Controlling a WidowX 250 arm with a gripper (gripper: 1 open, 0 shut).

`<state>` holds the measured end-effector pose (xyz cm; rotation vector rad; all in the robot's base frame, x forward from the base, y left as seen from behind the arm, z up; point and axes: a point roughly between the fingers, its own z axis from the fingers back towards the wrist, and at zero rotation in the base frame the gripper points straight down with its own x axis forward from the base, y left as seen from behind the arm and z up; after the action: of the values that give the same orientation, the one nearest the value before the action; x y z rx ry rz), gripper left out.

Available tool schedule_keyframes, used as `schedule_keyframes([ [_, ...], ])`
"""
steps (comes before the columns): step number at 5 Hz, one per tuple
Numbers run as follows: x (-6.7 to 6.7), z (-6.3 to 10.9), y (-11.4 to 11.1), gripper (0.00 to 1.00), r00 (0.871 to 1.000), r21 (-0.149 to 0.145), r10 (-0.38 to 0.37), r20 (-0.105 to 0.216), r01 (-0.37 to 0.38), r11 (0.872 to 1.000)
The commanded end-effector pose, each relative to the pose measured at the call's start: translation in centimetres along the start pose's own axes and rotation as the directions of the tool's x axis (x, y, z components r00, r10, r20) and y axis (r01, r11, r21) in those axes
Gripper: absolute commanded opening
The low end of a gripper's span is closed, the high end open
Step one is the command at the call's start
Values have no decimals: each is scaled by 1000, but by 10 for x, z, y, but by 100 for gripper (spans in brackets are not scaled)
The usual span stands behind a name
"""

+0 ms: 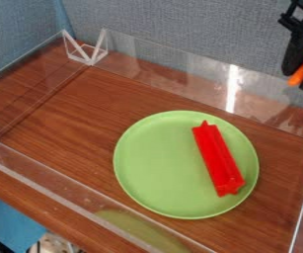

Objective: Put the carrot on the left side

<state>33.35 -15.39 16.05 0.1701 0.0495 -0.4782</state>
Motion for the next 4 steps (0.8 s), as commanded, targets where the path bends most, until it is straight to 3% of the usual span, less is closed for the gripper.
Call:
schedule_keyframes([
  [1, -5, 21, 10, 0, 994, -3, 102, 41, -102, 995],
  [2, -6, 23, 12, 0, 984, 1, 175, 21, -175, 985],
  [3, -26, 22, 22, 0, 952, 21, 306, 21, -307, 952],
  [4, -56, 28, 35, 0, 948, 46, 312, 66, -315, 948],
])
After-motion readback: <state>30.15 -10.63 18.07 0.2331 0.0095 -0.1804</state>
